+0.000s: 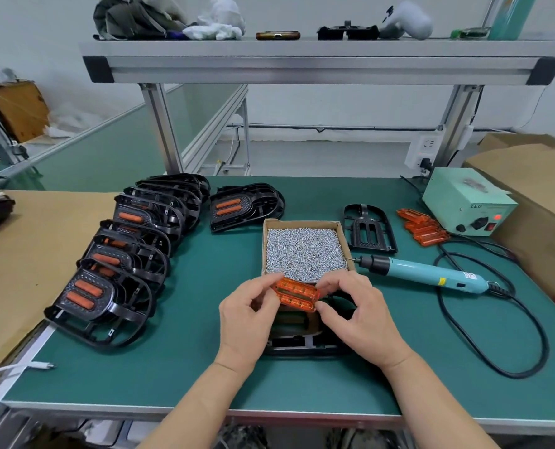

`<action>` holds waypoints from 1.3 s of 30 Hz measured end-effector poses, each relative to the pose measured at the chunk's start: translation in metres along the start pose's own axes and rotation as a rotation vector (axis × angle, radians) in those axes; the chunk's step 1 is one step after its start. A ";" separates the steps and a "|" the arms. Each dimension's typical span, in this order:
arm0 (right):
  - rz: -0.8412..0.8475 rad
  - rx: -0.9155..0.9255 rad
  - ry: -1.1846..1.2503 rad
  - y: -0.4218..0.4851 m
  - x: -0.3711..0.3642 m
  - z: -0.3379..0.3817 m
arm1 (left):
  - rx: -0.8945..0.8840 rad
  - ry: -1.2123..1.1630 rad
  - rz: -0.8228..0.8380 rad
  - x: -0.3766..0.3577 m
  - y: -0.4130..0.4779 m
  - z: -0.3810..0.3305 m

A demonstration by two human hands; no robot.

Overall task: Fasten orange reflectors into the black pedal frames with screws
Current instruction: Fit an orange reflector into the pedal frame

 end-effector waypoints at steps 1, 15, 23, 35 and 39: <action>-0.005 0.003 0.004 0.000 0.000 -0.001 | 0.027 -0.025 0.011 -0.001 0.000 0.004; -0.002 -0.097 0.136 0.004 0.005 -0.012 | 0.085 -0.064 0.245 -0.010 -0.007 0.002; 0.035 -0.094 0.117 0.005 -0.001 -0.012 | 0.100 0.111 0.270 0.003 -0.001 0.006; 0.010 0.007 0.025 0.004 0.001 -0.007 | 0.186 0.204 0.341 0.012 -0.005 0.011; 0.021 -0.009 0.025 0.004 0.000 -0.007 | 0.198 0.211 0.322 0.011 -0.009 0.014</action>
Point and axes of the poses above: each hand's wrist, its own y-axis towards the middle knuckle, its own x-axis out of the back of the hand, z = x × y, the point moved 9 cm from there along y, towards the middle knuckle, and after that the axes turned 14 degrees about -x, right-handed, at the moved point
